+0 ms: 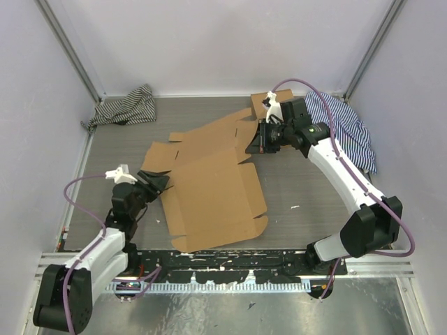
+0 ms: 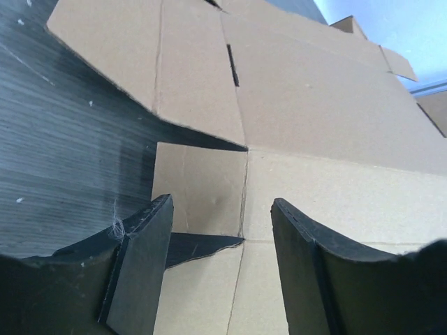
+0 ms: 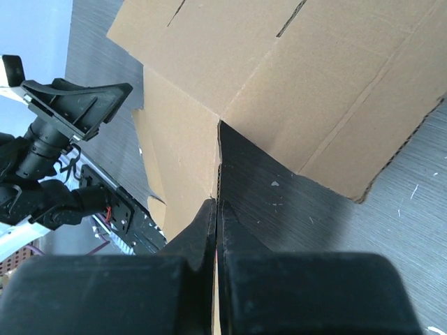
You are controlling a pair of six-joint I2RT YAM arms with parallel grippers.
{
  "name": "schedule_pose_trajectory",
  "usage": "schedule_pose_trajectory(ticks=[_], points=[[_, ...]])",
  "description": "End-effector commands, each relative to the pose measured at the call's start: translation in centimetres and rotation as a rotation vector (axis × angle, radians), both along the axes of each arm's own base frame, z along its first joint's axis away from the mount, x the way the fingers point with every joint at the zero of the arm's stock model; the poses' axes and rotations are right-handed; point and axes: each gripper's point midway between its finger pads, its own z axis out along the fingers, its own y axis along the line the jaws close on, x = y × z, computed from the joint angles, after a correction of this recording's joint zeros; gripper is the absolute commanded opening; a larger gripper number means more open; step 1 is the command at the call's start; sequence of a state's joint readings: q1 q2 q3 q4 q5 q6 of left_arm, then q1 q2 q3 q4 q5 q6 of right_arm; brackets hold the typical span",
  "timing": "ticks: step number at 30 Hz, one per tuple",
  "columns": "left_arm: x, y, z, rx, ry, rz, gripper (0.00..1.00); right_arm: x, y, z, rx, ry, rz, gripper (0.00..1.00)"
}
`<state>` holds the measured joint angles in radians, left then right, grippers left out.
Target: Fold the paper box
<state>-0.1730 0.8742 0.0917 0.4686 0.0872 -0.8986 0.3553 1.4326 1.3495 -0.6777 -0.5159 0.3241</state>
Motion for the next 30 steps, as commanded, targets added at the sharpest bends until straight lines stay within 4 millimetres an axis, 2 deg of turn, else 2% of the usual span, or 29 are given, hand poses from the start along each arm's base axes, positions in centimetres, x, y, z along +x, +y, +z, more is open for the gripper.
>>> schedule_pose_trajectory(ticks=[1,12,22,27,30], points=[[-0.2,0.8,0.0,0.010,-0.022,0.037,0.65,-0.2,0.6,3.4,0.092,-0.092,0.038,0.01],[-0.4,1.0,-2.2,0.042,0.042,0.037,0.68,-0.5,0.6,4.0,0.127,-0.092,0.049,0.01],[1.2,0.3,-1.7,0.008,0.021,0.021,0.68,-0.6,0.6,4.0,0.136,-0.085,0.051,0.01],[1.0,-0.2,-1.4,-0.011,0.023,-0.002,0.67,-0.3,0.3,3.7,0.129,-0.083,0.038,0.01],[0.5,-0.2,-1.3,-0.005,0.033,-0.007,0.67,0.3,-0.2,2.7,0.099,-0.069,0.003,0.01]])
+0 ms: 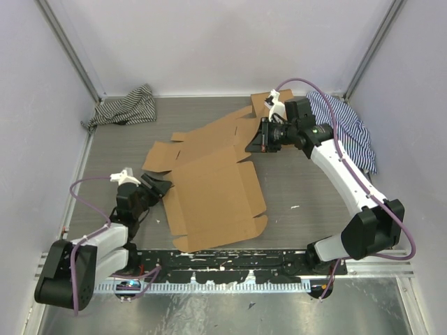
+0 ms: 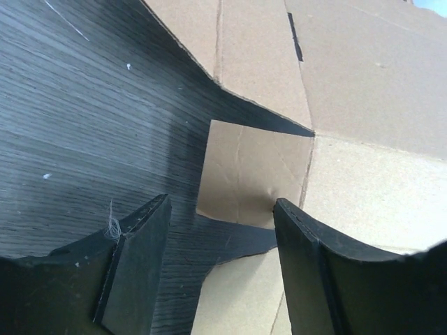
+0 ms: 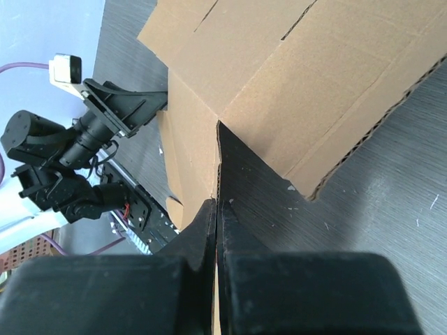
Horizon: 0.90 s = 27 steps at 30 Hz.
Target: Fold the paper box
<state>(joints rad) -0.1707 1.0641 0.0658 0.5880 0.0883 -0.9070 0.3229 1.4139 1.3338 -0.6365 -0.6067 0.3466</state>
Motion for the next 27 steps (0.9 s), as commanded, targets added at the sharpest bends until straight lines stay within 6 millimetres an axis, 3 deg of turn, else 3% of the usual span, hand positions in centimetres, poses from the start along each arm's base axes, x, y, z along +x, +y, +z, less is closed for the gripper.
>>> schedule_pose_trajectory(ticks=[1,7,9,11,14,18,22,25,27], points=[[0.6,-0.2,2.6,-0.007,-0.063,-0.012,0.67,0.8,-0.6,0.6,-0.006,-0.049,-0.041,0.01],[-1.2,2.0,2.8,0.113,0.018,0.045,0.67,2.1,-2.1,-5.3,-0.141,0.050,-0.118,0.11],[-1.7,2.7,3.1,0.151,0.022,0.062,0.67,2.0,-2.0,-7.7,-0.165,0.095,-0.106,0.19],[-2.0,2.9,3.2,0.151,0.030,0.071,0.67,1.8,-1.6,-10.2,-0.209,0.130,-0.095,0.33],[-2.2,3.0,3.1,0.152,0.056,0.078,0.67,1.8,-1.7,-13.9,-0.383,0.152,-0.115,0.50],[-2.1,3.3,2.4,0.164,0.128,0.093,0.67,2.5,-2.6,-16.0,-0.531,0.145,-0.182,0.53],[-1.6,2.6,1.3,0.160,0.194,0.063,0.68,2.8,-0.7,-15.6,-0.506,0.099,-0.146,0.49],[-0.9,1.7,1.0,0.136,0.200,0.026,0.68,2.8,2.8,-15.3,-0.416,0.073,-0.065,0.28],[-0.4,1.1,1.1,0.116,0.191,0.002,0.67,2.9,4.2,-16.2,-0.411,0.085,-0.035,0.08]])
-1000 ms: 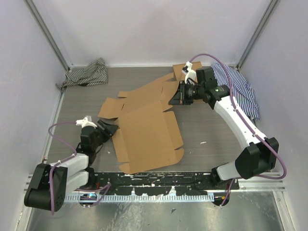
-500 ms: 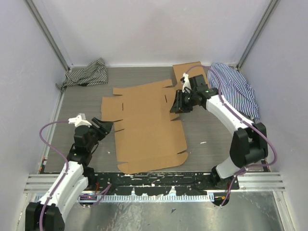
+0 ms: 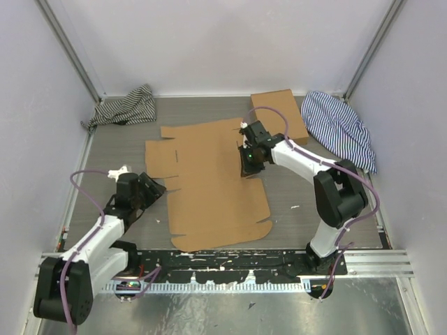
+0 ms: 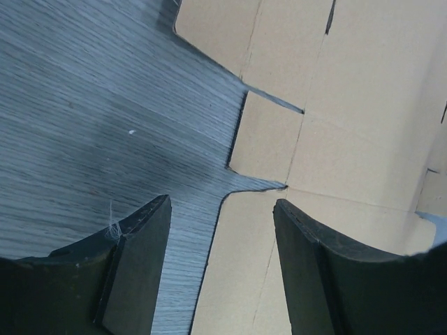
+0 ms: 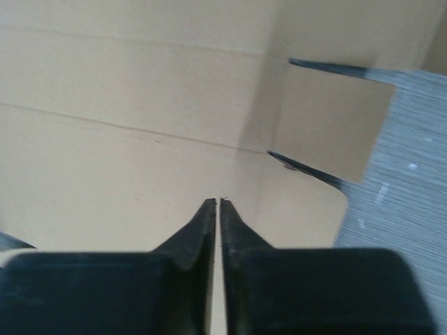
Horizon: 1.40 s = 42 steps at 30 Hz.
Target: Fold the paper box
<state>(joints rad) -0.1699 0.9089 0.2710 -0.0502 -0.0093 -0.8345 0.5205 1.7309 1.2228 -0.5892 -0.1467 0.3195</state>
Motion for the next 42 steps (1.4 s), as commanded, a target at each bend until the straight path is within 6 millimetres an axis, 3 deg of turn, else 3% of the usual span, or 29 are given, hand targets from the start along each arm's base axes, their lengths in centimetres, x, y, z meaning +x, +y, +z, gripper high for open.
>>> schedule_pose_trajectory(ticks=[1,6,22,26,34,40,42], points=[[1.9,-1.4,1.7,-0.056,-0.058,-0.049,0.67,2.5,4.3,1.0,0.080,-0.078,0.056,0.02],[2.9,-2.4,1.6,-0.079,-0.041,-0.083,0.66,3.1,6.0,-0.9,0.085,-0.059,0.066,0.01],[4.2,-3.8,-1.8,-0.086,0.086,-0.157,0.61,2.6,6.3,-4.7,0.043,-0.004,0.063,0.01],[4.5,-4.2,-0.8,-0.103,0.056,-0.173,0.60,2.4,6.4,-5.2,0.042,0.008,0.066,0.01],[5.2,-5.4,3.4,-0.140,-0.063,-0.219,0.59,1.8,6.9,-6.6,0.038,0.041,0.083,0.01],[5.6,-6.7,3.5,-0.176,-0.071,-0.250,0.59,1.3,7.5,-7.0,0.044,0.054,0.098,0.01],[5.8,-7.1,2.7,-0.190,-0.051,-0.257,0.58,1.1,7.7,-7.1,0.046,0.056,0.104,0.01]])
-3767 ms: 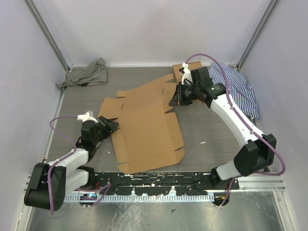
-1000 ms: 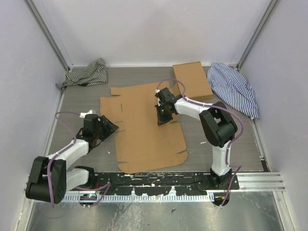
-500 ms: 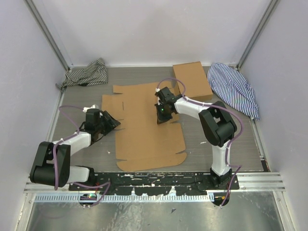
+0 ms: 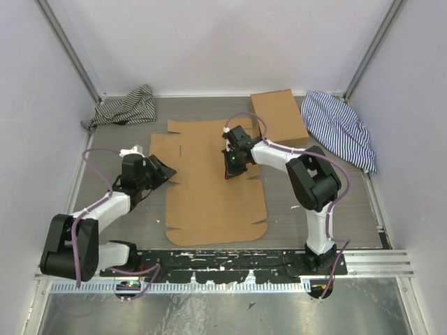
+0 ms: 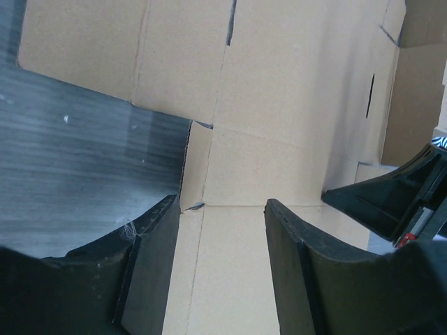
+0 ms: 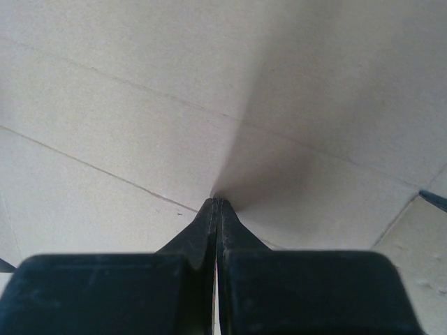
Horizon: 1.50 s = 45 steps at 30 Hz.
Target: Fold the paper box
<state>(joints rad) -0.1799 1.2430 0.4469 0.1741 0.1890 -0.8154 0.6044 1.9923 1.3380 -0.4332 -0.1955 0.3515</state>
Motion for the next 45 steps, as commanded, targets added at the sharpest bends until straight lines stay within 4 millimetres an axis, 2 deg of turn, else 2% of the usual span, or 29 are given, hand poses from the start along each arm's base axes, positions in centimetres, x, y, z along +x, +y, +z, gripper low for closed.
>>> schedule_pose_trajectory(ticks=[1,4,10,18,25,28,32,35,37,41,45], points=[[0.4,-2.7,0.1,-0.078,0.003,-0.084,0.58,-1.0,1.3,-2.0,-0.006,0.028,0.028,0.01],[0.7,-3.6,-0.1,-0.105,0.005,-0.099,0.58,-1.3,1.4,-2.2,-0.009,0.034,0.036,0.01],[0.8,-5.4,1.2,-0.110,-0.024,-0.136,0.56,-2.0,2.2,-3.2,-0.016,0.051,0.064,0.01],[0.2,-5.3,2.7,-0.090,-0.061,-0.143,0.56,-2.7,4.3,-4.6,-0.021,0.070,0.110,0.01],[0.2,-5.5,0.1,-0.076,-0.004,-0.161,0.56,-3.4,5.1,-5.3,-0.026,0.081,0.134,0.01],[0.1,-5.7,0.1,-0.082,0.002,-0.170,0.54,-3.5,5.1,-5.3,-0.030,0.080,0.138,0.01],[0.2,-3.5,2.2,0.016,-0.052,-0.097,0.55,-3.9,4.8,-5.4,-0.038,0.081,0.149,0.01],[0.4,-0.7,4.5,0.145,-0.095,-0.011,0.60,-4.4,4.5,-5.8,-0.053,0.085,0.157,0.01],[0.5,1.4,5.3,0.232,-0.107,0.055,0.62,-4.7,4.3,-6.1,-0.061,0.094,0.161,0.01],[0.8,5.7,4.5,0.387,-0.002,0.180,0.63,-5.0,4.1,-6.5,-0.070,0.103,0.163,0.01],[1.7,6.6,2.9,0.373,0.111,0.159,0.64,-5.2,4.1,-6.6,-0.070,0.104,0.165,0.01]])
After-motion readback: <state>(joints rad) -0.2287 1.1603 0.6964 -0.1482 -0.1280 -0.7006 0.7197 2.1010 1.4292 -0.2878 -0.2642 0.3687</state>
